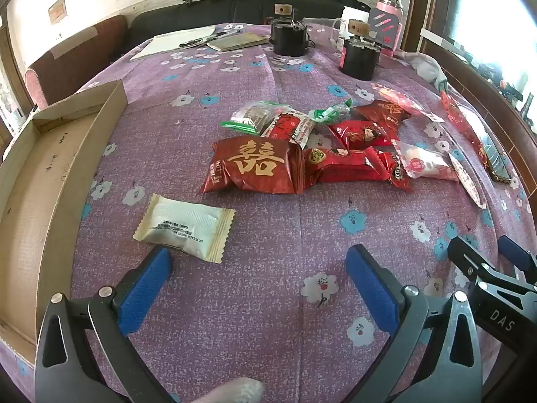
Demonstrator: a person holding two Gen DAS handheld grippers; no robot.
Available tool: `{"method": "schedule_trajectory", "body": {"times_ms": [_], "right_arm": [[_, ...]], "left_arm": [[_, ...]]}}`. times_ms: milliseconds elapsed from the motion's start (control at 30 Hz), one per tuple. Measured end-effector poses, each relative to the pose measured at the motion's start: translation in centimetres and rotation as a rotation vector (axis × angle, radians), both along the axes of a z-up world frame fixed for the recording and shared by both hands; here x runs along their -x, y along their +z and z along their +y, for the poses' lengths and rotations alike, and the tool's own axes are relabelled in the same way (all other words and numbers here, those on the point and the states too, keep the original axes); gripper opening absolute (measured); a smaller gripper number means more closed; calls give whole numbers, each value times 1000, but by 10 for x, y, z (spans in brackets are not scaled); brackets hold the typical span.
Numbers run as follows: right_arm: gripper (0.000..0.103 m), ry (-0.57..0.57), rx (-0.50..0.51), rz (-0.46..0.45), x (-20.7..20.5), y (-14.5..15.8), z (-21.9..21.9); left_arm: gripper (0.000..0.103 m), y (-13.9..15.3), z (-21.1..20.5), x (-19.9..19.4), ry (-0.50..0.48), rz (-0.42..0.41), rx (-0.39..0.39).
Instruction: Organize snacks
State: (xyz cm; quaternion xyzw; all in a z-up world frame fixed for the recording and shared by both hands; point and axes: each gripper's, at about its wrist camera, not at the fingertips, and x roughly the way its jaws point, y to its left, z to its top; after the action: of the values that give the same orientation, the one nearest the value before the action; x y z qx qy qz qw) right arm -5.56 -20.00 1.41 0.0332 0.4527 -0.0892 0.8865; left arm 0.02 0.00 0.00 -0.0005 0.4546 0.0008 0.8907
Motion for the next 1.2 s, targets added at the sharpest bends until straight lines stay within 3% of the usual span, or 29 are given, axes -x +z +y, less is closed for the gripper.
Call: {"method": "schedule_trajectory", "body": {"times_ms": [1200], "right_arm": [[103, 0, -2, -2, 0, 0, 0]], "left_arm": [[103, 0, 0, 1, -10, -3, 0]]}}
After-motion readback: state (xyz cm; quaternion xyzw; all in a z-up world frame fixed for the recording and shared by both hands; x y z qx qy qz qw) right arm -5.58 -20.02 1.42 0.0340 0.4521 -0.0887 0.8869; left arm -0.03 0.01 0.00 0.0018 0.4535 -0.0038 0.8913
